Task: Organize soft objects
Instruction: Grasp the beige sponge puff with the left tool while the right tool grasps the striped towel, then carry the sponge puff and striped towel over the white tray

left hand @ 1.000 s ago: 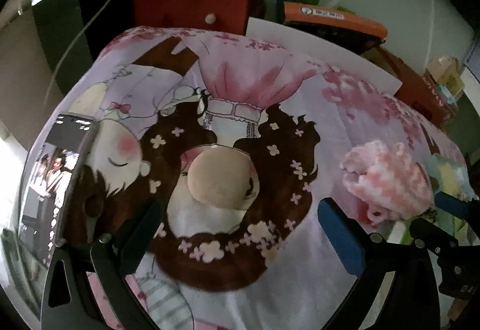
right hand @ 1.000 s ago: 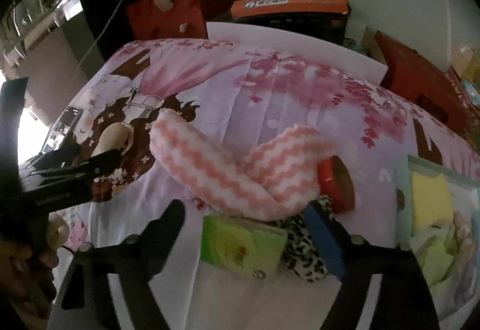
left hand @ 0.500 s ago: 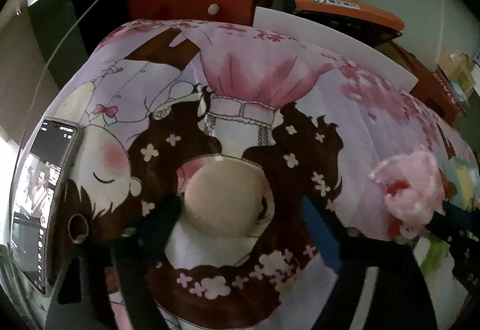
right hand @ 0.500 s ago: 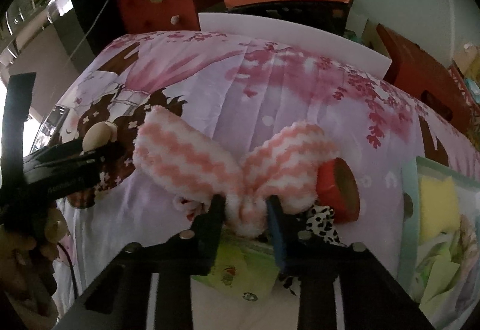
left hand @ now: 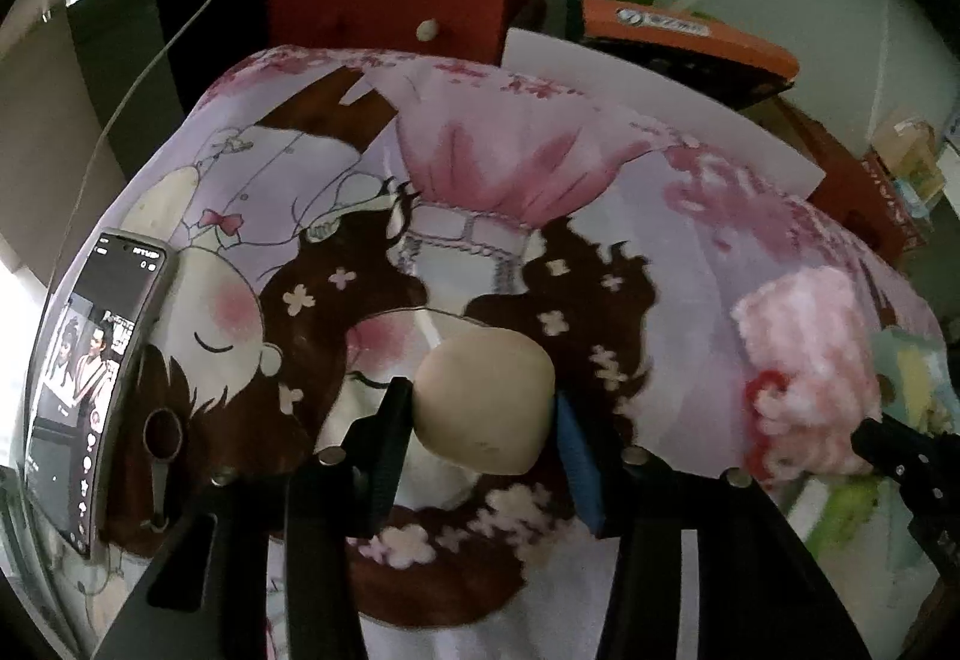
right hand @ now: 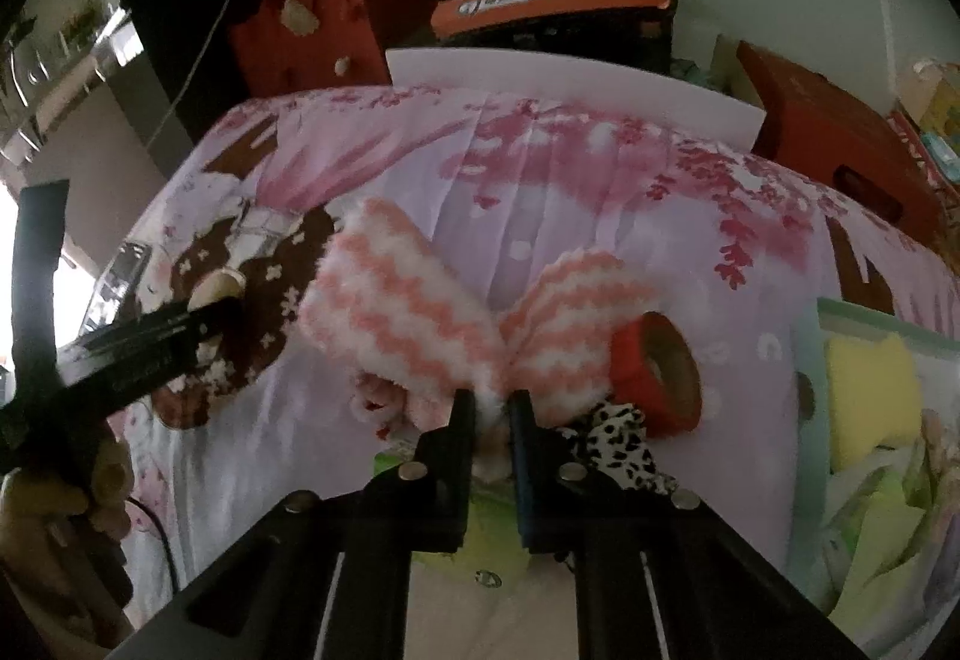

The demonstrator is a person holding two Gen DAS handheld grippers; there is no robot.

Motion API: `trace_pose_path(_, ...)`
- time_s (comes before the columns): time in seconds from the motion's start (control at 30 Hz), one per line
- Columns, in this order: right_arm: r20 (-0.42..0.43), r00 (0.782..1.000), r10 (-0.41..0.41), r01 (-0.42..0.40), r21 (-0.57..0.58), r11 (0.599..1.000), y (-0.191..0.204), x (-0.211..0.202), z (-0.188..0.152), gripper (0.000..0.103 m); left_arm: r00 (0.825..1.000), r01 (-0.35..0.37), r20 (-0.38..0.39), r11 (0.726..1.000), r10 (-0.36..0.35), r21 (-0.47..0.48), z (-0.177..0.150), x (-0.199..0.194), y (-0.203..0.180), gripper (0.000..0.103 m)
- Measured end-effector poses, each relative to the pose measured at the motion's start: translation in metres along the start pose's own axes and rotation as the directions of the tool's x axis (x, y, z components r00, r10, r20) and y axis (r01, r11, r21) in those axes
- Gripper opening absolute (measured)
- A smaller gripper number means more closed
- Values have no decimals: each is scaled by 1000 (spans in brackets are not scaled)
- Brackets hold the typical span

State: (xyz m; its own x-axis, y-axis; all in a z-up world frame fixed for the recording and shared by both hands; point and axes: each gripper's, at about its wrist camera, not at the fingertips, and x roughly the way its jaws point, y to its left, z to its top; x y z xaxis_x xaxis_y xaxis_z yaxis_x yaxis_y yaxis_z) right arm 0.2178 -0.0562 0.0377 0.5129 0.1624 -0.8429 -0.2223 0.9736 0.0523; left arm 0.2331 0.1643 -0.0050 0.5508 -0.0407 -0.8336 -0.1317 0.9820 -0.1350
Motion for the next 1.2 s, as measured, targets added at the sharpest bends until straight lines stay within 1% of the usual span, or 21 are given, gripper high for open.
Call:
trace_pose_path(0.2,63,998,6,-7,14,1000,-7,-33,3,11,999,32,36,999,-32,6,0,-29,-18,48)
trace_pose_path(0.4,143,990,13,-17,26,1000,-13,-78,3,10,995,60,76,998,-62,28,0,-67,-40,48)
trace_pose_path(0.53,180,984,12,-21,47,999,-19,-104,-3,10,993,78,91,996,-81,41,-5,-91,-54,48)
trace_pose_path(0.77,198,980,-2,-18,101,995,-36,-137,-27,10,989,102,101,991,-110,84,-21,-127,-84,48)
trace_pose_path(1.2,196,980,-25,-17,207,978,-81,-173,-70,11,988,103,98,980,-121,171,-46,-168,-136,48)
